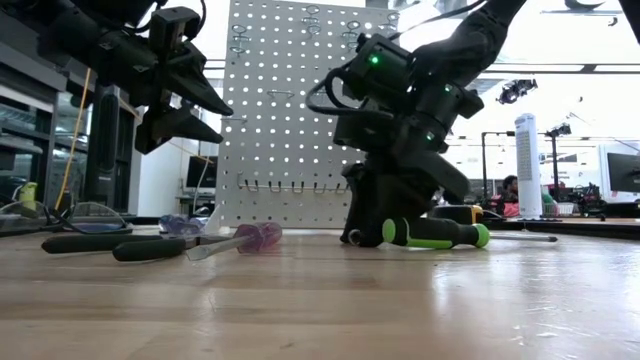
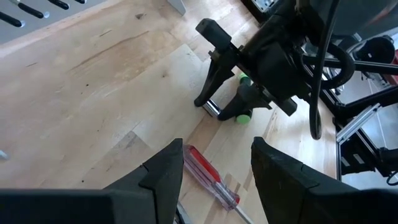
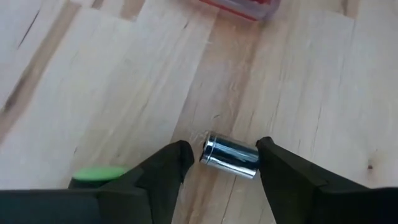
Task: Hang tools onto peg board
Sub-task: Put the silver socket into the black bin on the peg board
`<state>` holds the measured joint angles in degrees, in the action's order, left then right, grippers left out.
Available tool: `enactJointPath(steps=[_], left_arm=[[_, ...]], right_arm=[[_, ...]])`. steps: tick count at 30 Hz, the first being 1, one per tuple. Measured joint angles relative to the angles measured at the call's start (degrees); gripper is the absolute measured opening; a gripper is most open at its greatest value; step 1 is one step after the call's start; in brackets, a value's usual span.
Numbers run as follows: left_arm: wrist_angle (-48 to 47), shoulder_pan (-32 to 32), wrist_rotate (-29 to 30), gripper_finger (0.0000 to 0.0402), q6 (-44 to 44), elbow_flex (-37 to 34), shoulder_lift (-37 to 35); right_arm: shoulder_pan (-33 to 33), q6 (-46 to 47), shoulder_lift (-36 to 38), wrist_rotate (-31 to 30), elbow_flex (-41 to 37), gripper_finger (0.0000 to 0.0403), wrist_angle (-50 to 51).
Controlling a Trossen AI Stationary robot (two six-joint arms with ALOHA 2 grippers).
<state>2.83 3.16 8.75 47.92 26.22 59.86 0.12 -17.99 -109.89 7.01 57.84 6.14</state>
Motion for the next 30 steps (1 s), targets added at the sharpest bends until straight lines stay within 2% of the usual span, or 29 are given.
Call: enactJointPath(steps=[10, 16, 27, 30], left_arm=[[0.0, 0.0, 0.02, 0.0172, -0.02, 0.0, 0.0], [0.0, 0.0, 0.02, 0.0172, -1.13, 0.0, 0.0], [0.0, 0.0, -0.33, 0.0172, -1.57, 0.0, 0.0], [-0.01, 0.0, -0.37, 0.0172, -1.6, 0.0, 0.0]], right_arm=[[0.28, 11.96, -0.15, -2.06, -0.14, 0.0169, -2.93], [0.35, 15.48, -0.04, -3.59, -0.04, 0.0144, -1.06], [0.37, 18.17, 0.07, -5.68, 0.07, 0.014, 0.75], [0.35, 18.62, 0.07, -5.84, 0.09, 0.012, 1.58]])
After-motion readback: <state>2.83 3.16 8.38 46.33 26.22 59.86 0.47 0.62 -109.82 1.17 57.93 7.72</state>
